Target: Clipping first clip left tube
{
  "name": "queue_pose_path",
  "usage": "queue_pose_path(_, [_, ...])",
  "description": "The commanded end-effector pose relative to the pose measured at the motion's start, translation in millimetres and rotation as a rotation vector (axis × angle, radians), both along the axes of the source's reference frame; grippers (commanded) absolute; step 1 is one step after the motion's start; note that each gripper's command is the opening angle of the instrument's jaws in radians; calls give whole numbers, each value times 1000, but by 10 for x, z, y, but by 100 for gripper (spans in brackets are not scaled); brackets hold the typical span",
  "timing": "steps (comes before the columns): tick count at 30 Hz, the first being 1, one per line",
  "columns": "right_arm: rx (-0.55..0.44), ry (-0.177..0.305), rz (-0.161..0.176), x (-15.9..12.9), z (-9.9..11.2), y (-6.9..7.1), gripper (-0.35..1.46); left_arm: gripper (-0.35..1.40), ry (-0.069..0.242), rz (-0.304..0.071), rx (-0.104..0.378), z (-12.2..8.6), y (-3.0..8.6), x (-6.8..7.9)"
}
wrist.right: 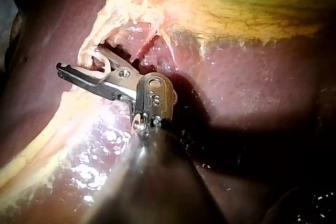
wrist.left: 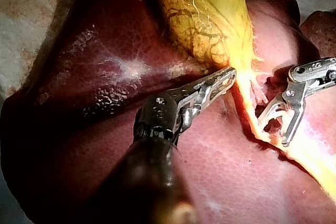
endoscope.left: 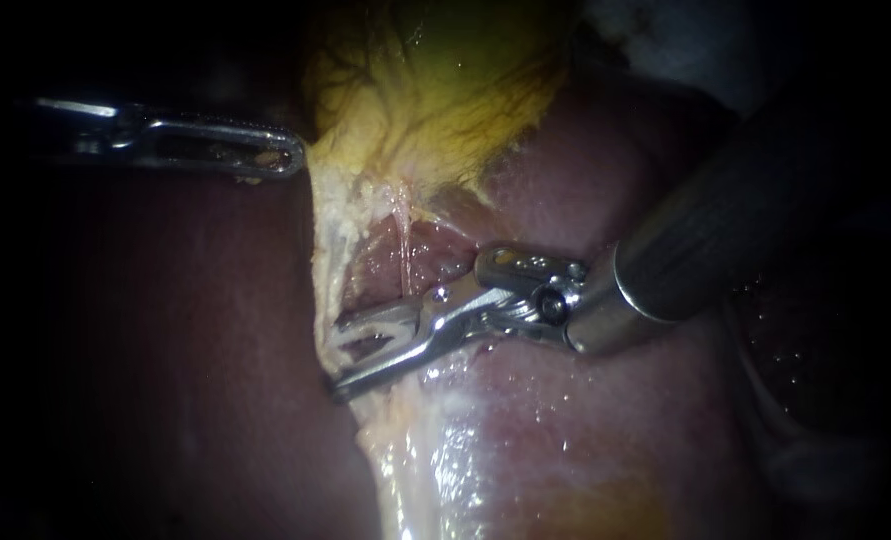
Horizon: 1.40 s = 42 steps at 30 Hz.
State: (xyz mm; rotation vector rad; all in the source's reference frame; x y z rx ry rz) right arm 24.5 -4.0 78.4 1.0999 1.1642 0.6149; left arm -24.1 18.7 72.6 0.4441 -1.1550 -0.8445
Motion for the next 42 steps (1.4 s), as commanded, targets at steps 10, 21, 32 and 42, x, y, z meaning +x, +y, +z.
queue_pose_path(10, [4,1,-6,-7,-6,3,53,-35,0,0,-1,0,0,0])
queue_pose_path(21, [-8,-49,-30,-28,-9,13,53,-35,-1,1,-1,0,0,1])
queue_pose_path(32, [-12,-80,-38,-46,18,16,53,-35,-1,1,-1,-1,0,2])
queue_pose_path(42, [-27,-93,-18,-45,46,10,54,-35,-1,1,-1,0,0,2])
